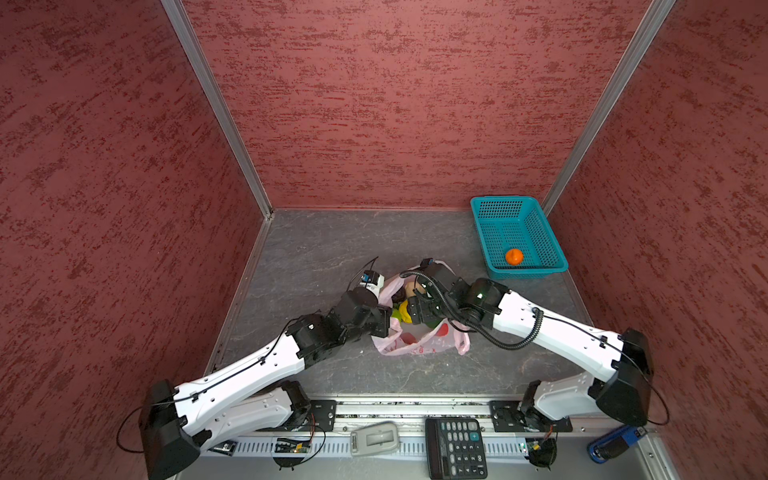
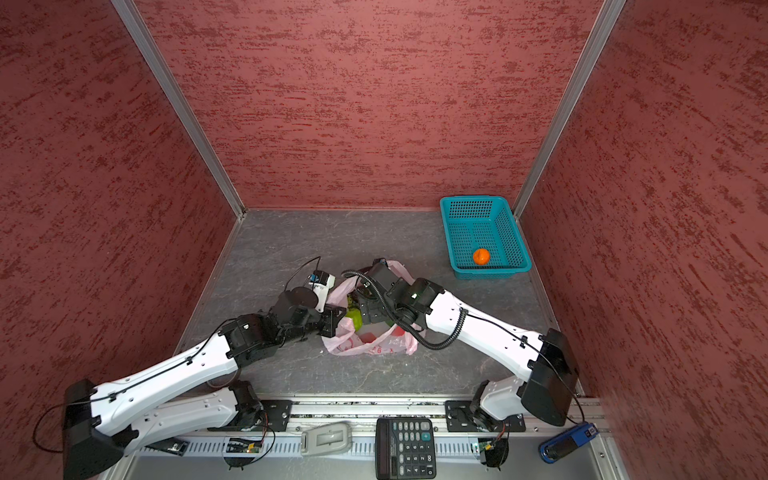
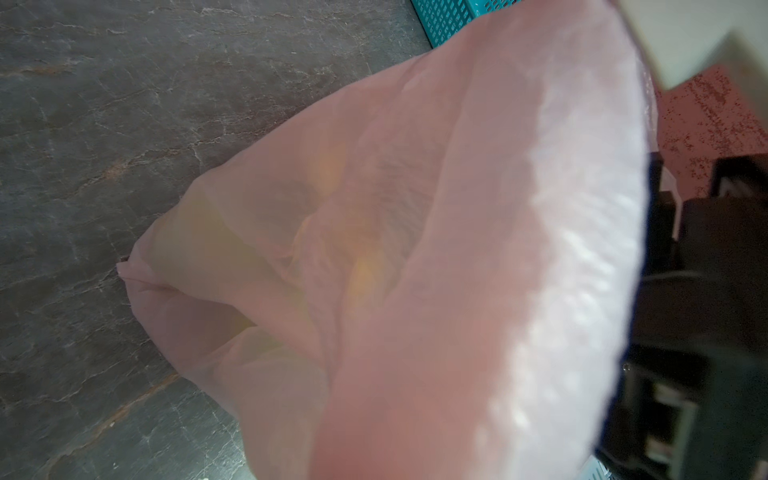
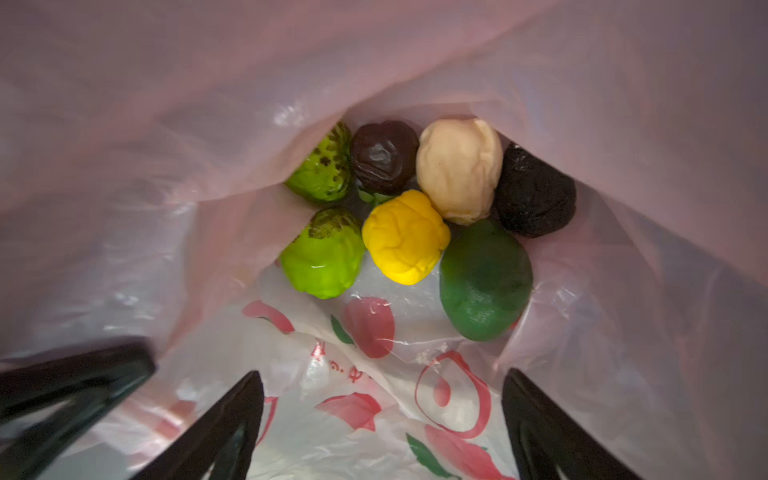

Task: Untie the knot of the plastic bag and take out the fruit
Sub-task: 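Move the right gripper back over the bag opening, then lower the right gripper into the bag and grasp the dark green fruit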

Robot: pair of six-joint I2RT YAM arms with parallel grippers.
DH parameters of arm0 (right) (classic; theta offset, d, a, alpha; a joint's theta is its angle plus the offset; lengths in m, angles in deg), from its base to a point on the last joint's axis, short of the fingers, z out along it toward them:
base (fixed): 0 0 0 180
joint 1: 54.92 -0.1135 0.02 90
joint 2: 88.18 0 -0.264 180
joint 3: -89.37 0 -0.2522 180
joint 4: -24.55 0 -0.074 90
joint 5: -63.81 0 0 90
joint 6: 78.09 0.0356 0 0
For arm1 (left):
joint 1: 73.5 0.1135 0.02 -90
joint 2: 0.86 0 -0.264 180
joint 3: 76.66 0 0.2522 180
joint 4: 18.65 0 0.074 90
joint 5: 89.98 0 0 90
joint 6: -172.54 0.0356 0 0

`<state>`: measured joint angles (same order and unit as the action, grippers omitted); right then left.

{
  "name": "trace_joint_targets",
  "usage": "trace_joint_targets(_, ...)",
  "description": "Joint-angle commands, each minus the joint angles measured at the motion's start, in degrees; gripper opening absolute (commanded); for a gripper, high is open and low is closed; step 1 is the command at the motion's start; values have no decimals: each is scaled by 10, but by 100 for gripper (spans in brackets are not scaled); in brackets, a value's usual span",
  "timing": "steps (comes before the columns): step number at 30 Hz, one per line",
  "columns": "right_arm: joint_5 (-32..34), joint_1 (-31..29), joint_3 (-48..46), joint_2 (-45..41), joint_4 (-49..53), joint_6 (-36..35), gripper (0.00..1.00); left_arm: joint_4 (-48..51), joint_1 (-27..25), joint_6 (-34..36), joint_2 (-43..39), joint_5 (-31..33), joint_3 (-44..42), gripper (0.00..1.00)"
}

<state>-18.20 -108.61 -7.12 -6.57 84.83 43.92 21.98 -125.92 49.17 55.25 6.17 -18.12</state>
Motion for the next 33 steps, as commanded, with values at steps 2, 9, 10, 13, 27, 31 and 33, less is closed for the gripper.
trace_joint_targets(2, 56, -3, -14, 14, -21, -45, 91, -17, -5, -9, -7, 5, 1, 0)
trace_joint_targets(9, 73, -2, -73, 9, -45, -48, 90, -18, -5, -12, -9, 13, 3, 0)
trace_joint_targets(10, 69, -3, -83, 5, -47, -42, 90, -19, -4, -12, -8, 14, 3, 0)
trace_joint_targets(13, 58, -4, -115, -13, -50, -25, 90, -21, -3, -14, -9, 16, 4, 0)
trace_joint_targets(27, -54, -13, -188, 25, -8, -6, 91, -29, 10, -17, -14, -2, -13, 0)
trace_joint_targets(31, -53, -14, -178, 56, -7, -15, 93, -27, 10, -22, -21, -9, -21, 0)
trace_joint_targets(33, -52, -14, -156, 59, -11, -16, 94, -26, 10, -21, -24, -14, -25, 0)
